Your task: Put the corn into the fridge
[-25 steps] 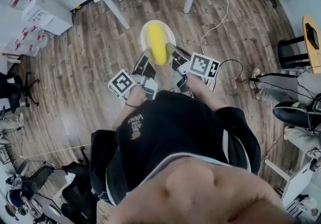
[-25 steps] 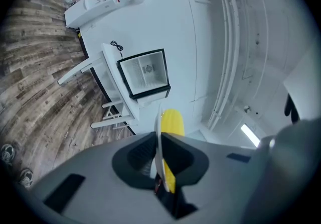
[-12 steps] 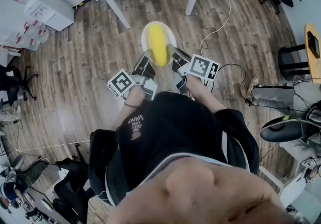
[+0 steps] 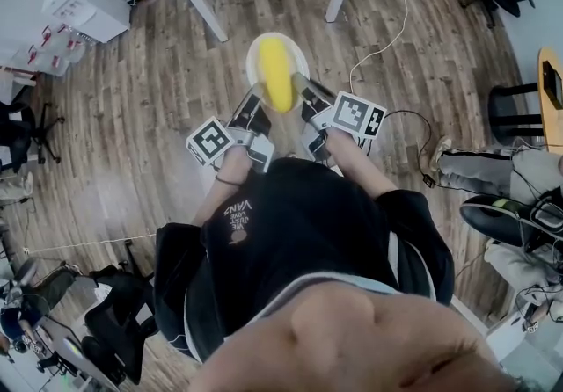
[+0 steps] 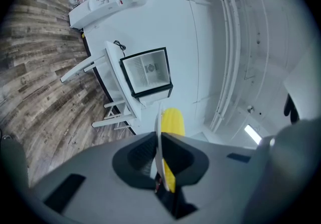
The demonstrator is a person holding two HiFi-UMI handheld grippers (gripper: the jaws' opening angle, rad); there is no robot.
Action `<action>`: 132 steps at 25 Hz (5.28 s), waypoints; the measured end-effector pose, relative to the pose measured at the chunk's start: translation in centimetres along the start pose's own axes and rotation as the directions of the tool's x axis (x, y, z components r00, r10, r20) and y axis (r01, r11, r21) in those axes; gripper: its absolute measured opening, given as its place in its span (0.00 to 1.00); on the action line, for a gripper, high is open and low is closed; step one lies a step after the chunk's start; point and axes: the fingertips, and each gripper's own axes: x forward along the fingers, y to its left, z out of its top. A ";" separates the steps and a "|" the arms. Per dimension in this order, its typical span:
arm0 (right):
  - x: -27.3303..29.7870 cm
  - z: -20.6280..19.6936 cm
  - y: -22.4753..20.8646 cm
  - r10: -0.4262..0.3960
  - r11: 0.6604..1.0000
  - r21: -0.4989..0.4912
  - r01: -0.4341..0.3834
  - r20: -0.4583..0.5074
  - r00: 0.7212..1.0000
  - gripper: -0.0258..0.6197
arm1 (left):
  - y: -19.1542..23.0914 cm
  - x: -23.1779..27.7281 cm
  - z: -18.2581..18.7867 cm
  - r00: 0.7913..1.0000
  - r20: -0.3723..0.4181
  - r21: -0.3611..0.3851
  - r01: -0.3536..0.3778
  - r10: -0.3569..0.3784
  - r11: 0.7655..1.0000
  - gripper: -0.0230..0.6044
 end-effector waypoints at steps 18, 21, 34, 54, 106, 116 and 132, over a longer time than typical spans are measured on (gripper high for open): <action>6.0 3.3 -1.8 -0.040 0.999 0.016 0.040 0.010 0.999 0.09 | 3.3 4.3 4.9 0.997 -0.052 -0.008 -0.055 0.055 0.998 0.09; 7.9 4.5 -1.8 -0.047 0.999 0.018 0.047 0.015 0.999 0.09 | 3.8 5.6 6.9 0.997 -0.056 -0.012 -0.053 0.052 0.999 0.09; 16.3 8.0 -1.4 -0.066 0.998 0.020 0.065 0.048 0.997 0.09 | 5.9 9.9 15.0 0.996 -0.087 -0.015 -0.037 0.036 0.999 0.09; 24.1 11.7 -2.4 -0.122 0.992 0.029 0.120 0.093 0.988 0.09 | 8.9 15.0 22.2 0.990 -0.139 -0.035 -0.019 0.014 0.999 0.09; 33.6 27.8 -10.4 -0.005 1.000 -0.010 0.004 -0.128 0.992 0.09 | 11.4 32.5 27.2 0.990 0.078 -0.049 -0.113 0.116 0.992 0.09; 37.5 30.2 -10.6 -0.033 0.999 -0.004 0.033 -0.096 0.995 0.09 | 12.1 35.7 31.2 0.996 0.029 -0.053 -0.081 0.083 0.995 0.09; 45.5 34.1 -9.4 -0.062 0.998 0.016 0.062 -0.023 0.998 0.09 | 13.4 39.8 39.6 0.996 -0.043 -0.051 -0.078 0.076 0.996 0.09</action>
